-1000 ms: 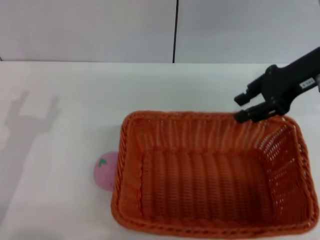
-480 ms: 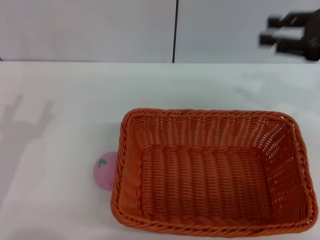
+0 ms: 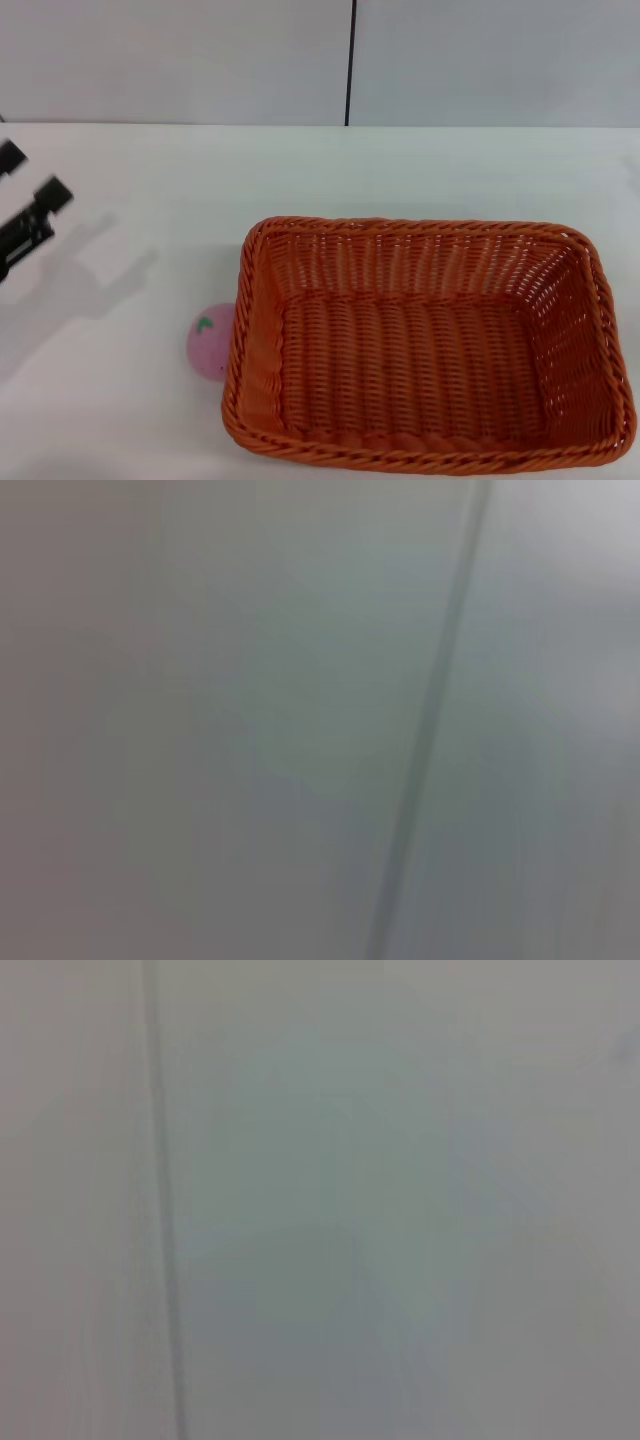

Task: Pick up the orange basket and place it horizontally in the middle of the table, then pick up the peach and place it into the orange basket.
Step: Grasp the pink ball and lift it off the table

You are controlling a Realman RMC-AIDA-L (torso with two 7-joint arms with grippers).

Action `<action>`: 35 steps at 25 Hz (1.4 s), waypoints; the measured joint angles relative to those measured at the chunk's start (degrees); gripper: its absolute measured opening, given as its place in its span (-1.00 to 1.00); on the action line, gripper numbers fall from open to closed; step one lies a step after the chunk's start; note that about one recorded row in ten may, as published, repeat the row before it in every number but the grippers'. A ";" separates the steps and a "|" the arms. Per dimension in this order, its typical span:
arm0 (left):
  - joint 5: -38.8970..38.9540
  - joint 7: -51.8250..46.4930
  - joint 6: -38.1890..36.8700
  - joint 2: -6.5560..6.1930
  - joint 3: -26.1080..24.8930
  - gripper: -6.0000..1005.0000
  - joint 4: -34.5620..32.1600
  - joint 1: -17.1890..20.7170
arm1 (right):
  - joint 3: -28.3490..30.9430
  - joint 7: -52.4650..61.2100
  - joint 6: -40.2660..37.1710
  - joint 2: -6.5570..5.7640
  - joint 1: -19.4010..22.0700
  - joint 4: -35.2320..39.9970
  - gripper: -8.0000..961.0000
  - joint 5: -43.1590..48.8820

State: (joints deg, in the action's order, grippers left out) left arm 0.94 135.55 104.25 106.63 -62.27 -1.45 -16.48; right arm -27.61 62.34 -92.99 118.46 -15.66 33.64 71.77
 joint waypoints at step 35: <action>-9.29 -2.65 -17.02 4.92 19.48 0.64 -6.40 -9.02 | 5.82 -1.97 -1.33 0.11 1.86 -9.39 0.04 -0.32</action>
State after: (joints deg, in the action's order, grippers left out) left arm -8.35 132.90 87.24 111.55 -42.80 -7.85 -25.50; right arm -21.80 60.37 -94.32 118.57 -13.80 24.25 71.45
